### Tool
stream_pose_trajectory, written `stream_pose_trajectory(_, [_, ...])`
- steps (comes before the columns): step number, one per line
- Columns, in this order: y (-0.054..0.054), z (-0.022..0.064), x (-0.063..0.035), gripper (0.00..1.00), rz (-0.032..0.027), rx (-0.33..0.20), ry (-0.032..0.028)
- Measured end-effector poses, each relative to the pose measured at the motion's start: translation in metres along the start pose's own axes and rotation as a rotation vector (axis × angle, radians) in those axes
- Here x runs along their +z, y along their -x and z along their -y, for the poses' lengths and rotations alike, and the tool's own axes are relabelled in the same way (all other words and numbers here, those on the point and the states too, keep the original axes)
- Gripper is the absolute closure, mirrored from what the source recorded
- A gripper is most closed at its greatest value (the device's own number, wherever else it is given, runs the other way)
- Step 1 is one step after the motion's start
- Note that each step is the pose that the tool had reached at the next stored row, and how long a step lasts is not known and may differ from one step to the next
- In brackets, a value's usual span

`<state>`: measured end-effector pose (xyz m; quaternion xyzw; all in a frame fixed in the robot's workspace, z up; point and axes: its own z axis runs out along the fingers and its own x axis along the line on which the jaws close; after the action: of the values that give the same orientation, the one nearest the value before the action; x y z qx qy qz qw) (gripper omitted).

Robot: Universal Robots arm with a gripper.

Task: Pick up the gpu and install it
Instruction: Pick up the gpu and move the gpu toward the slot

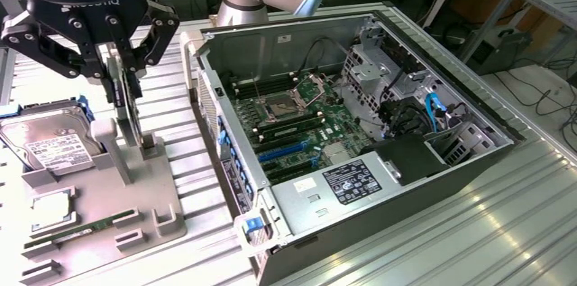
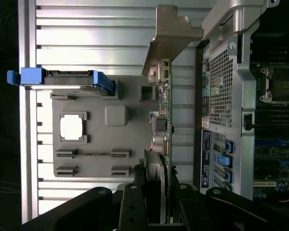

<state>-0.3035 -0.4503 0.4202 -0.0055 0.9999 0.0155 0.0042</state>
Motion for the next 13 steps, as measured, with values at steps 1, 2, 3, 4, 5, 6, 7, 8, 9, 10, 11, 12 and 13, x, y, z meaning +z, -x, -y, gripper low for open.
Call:
stream_pose_trajectory(1, [0.000,0.0000,-0.0010,0.72,-0.0001,0.000,0.0000])
stream_pose_trajectory(2, [0.000,-0.0001,-0.0019,0.72,-0.0003,0.000,-0.0001])
stream_pose_trajectory(3, [0.000,-0.0001,-0.0027,0.72,-0.0002,0.000,0.0000])
stream_pose_trajectory(4, [0.000,-0.0001,-0.0037,0.72,-0.0004,0.000,0.0000])
stream_pose_trajectory(5, [0.000,-0.0002,-0.0045,0.72,-0.0004,0.000,0.0000])
stream_pose_trajectory(6, [0.000,-0.0002,-0.0055,0.72,-0.0005,0.000,0.0000])
stream_pose_trajectory(7, [0.000,-0.0002,-0.0064,0.72,-0.0006,0.000,0.0000])
stream_pose_trajectory(8, [0.000,-0.0002,-0.0073,0.72,-0.0007,0.000,0.0000])
stream_pose_trajectory(9, [0.000,-0.0003,-0.0081,0.72,-0.0007,0.000,0.0000])
stream_pose_trajectory(10, [0.000,-0.0003,-0.0090,0.72,-0.0007,0.000,0.0000])
stream_pose_trajectory(11, [0.000,-0.0003,-0.0098,0.72,-0.0008,0.000,0.0000])
stream_pose_trajectory(12, [0.000,-0.0003,-0.0109,0.72,-0.0009,0.000,0.0000])
stream_pose_trajectory(13, [0.000,-0.0004,-0.0120,0.72,-0.0009,0.000,0.0000])
